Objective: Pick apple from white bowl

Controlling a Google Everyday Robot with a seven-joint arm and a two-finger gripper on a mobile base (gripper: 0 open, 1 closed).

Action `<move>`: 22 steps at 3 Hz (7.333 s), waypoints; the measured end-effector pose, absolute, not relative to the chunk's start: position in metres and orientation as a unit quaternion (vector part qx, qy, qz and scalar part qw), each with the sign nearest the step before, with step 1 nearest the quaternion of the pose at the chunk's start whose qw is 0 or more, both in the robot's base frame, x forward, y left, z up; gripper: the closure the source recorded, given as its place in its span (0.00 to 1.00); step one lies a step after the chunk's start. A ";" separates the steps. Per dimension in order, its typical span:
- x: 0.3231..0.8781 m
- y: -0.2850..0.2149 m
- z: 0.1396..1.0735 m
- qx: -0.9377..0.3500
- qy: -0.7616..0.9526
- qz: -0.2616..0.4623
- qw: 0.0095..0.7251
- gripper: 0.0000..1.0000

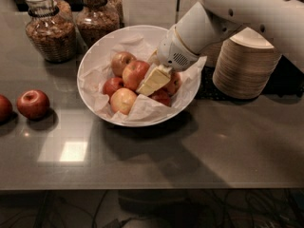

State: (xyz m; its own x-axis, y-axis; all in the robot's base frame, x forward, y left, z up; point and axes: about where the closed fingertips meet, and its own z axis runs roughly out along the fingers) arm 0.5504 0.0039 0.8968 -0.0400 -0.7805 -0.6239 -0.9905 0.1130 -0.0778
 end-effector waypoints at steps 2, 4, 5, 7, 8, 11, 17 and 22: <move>0.546 0.002 0.896 -0.632 0.695 0.203 0.277 1.00; 0.526 -0.031 0.938 -0.598 0.667 0.248 0.370 1.00; 0.516 -0.041 0.990 -0.606 0.651 0.233 0.394 1.00; 0.516 -0.041 0.996 -0.607 0.648 0.231 0.398 0.81; 0.516 -0.041 0.996 -0.607 0.648 0.231 0.398 0.58; 0.529 -0.019 0.990 -0.606 0.641 0.252 0.398 0.00; 0.557 0.006 0.935 -0.599 0.670 0.245 0.363 0.54; 0.559 0.012 0.925 -0.601 0.673 0.249 0.353 0.00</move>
Offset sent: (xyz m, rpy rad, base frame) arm -0.0248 -0.0641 0.0219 0.3088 -0.0325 -0.1074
